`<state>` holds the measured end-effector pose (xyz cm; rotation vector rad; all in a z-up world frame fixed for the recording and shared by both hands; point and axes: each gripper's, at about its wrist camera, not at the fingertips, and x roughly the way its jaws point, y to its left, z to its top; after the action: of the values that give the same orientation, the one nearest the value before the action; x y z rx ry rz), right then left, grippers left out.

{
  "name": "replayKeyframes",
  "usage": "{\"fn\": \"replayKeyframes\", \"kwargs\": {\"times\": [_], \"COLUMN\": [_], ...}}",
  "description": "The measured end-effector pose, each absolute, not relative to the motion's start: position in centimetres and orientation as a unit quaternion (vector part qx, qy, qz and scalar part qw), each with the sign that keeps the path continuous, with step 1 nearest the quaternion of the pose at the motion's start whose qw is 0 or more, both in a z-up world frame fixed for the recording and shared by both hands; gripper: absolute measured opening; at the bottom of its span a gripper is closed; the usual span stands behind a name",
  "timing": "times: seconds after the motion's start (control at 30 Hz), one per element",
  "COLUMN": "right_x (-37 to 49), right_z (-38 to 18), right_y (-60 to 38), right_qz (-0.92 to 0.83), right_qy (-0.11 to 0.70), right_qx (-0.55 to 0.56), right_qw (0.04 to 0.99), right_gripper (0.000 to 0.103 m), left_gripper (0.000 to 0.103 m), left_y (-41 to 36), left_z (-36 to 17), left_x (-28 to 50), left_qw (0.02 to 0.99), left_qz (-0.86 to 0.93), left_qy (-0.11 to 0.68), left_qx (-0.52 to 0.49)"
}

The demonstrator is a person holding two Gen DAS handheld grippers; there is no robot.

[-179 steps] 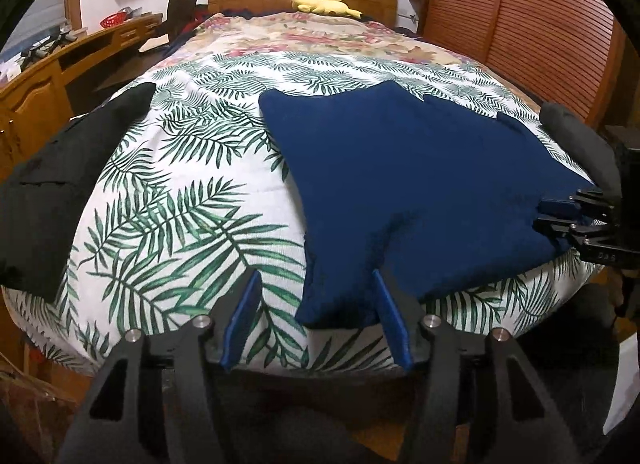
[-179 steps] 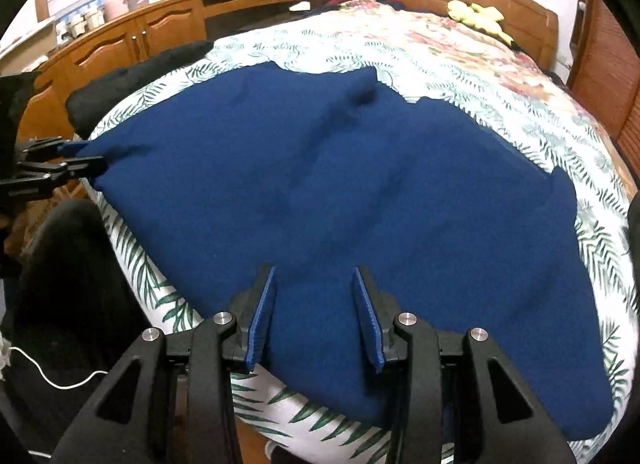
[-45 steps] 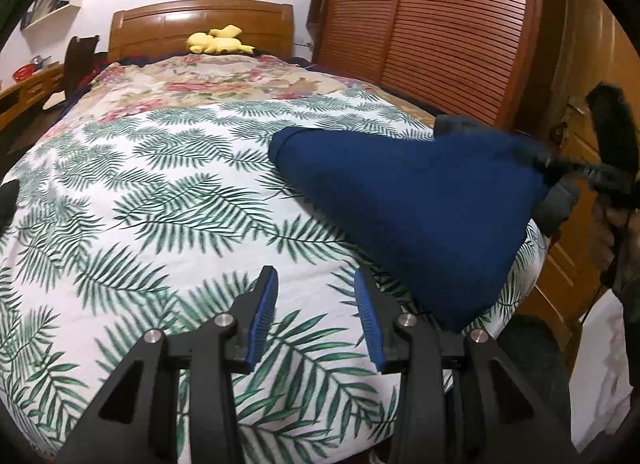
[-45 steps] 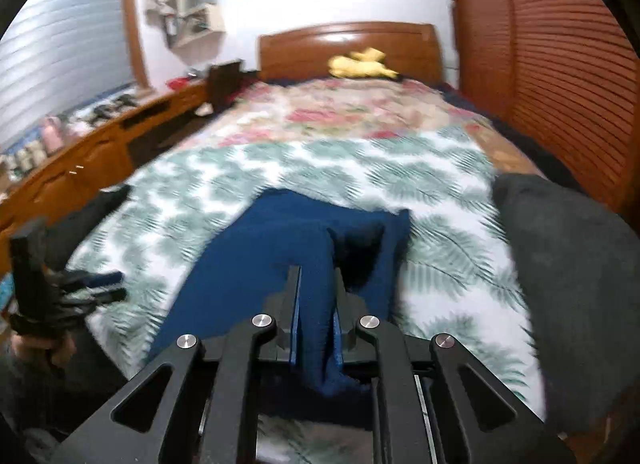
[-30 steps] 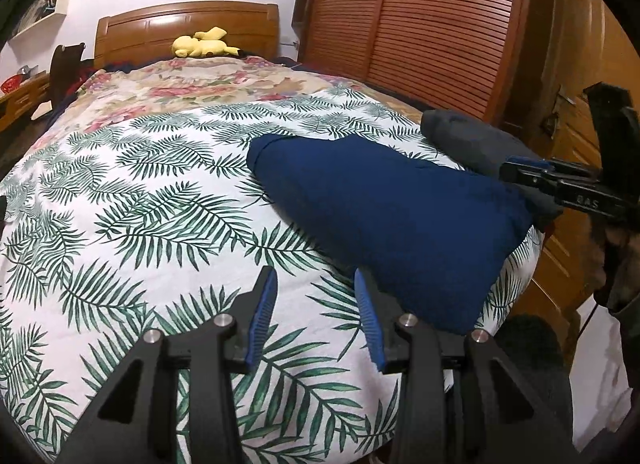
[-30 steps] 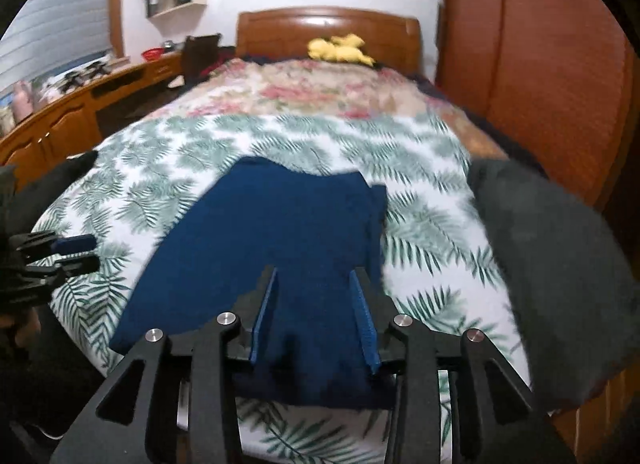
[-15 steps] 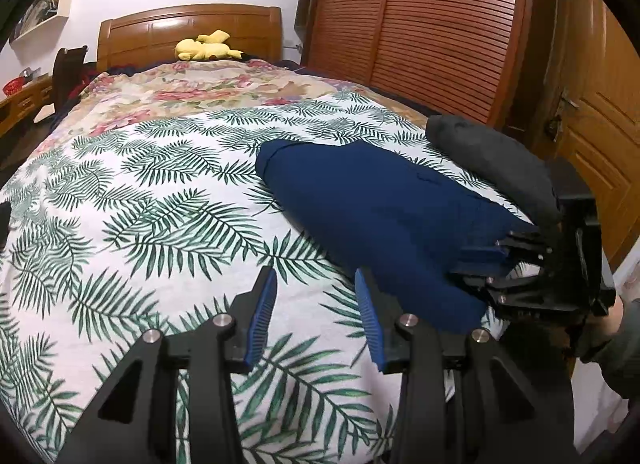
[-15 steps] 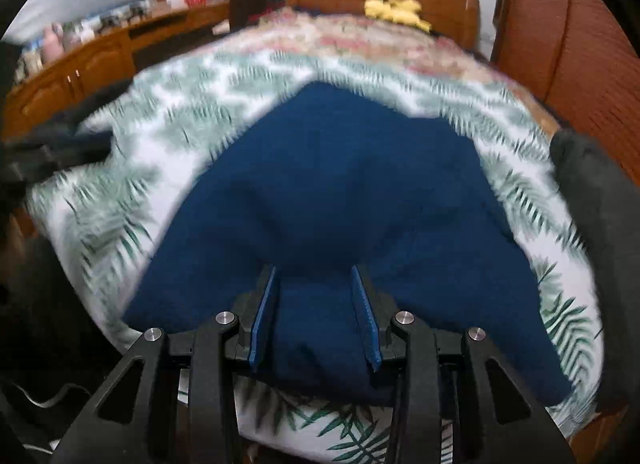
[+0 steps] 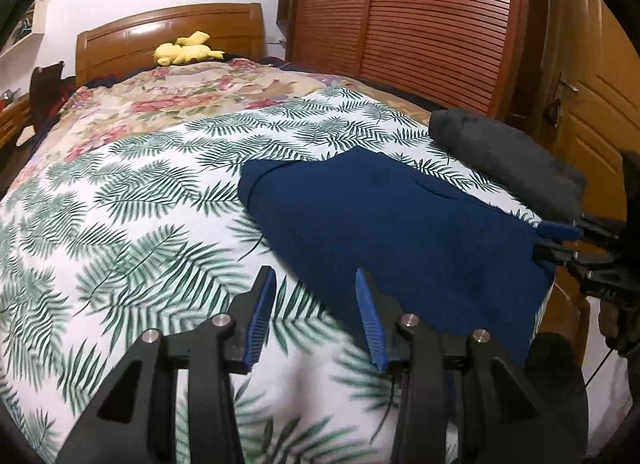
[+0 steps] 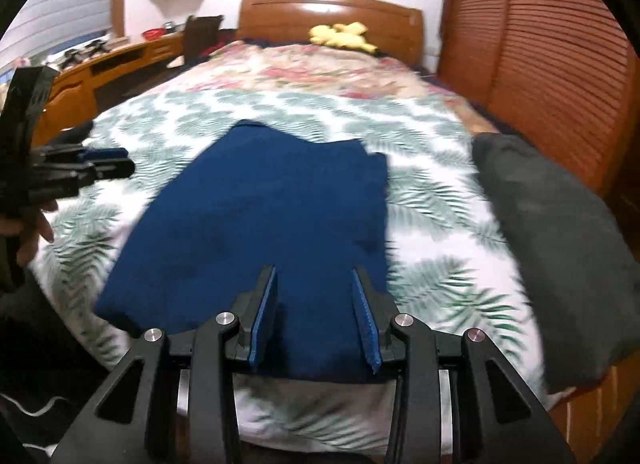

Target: Fold large clothes

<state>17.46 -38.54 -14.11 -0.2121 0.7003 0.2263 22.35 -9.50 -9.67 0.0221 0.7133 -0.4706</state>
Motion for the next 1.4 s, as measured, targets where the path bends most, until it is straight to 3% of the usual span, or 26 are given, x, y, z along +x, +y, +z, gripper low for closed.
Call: {"fn": "replayKeyframes", "kwargs": {"times": [0.13,0.67,0.73,0.97,1.03,1.1,1.4], "right_x": [18.6,18.8,18.8,18.4,18.0,17.4,14.1], "right_z": [-16.8,-17.3,-17.4,-16.9,-16.6,-16.2,-14.5], "right_y": [-39.8,-41.1,-41.0,-40.7,-40.6,-40.9,-43.4], "right_qz": [0.103,0.13,0.129,0.121,0.118,0.115,0.074], "right_qy": [0.381,0.363,0.361,0.359,0.36,0.36,0.361], "right_qx": [-0.086,-0.057,-0.057,-0.064,-0.064,-0.059,-0.049], "right_qw": [0.915,0.921,0.922,0.923,0.923,0.924,0.928], "right_gripper": [0.038,0.043,0.043,0.043,0.043,0.043,0.047], "left_gripper": [0.04,0.044,0.053,0.069,0.084,0.092,0.096], "left_y": [-10.4,-12.9,-13.2,-12.8,-12.6,-12.4,-11.8], "left_z": [-10.1,-13.4,-14.2,-15.8,-15.9,-16.1,-16.3], "left_x": [24.9,35.7,36.7,39.3,39.8,40.4,41.0], "left_qw": [0.908,0.895,0.891,0.886,0.888,0.888,0.885], "left_qz": [-0.225,-0.189,-0.183,-0.179,-0.168,-0.158,-0.165], "left_qy": [0.352,0.398,0.406,0.42,0.421,0.425,0.431], "left_qx": [0.019,0.073,0.085,0.076,0.078,0.076,0.062]}}
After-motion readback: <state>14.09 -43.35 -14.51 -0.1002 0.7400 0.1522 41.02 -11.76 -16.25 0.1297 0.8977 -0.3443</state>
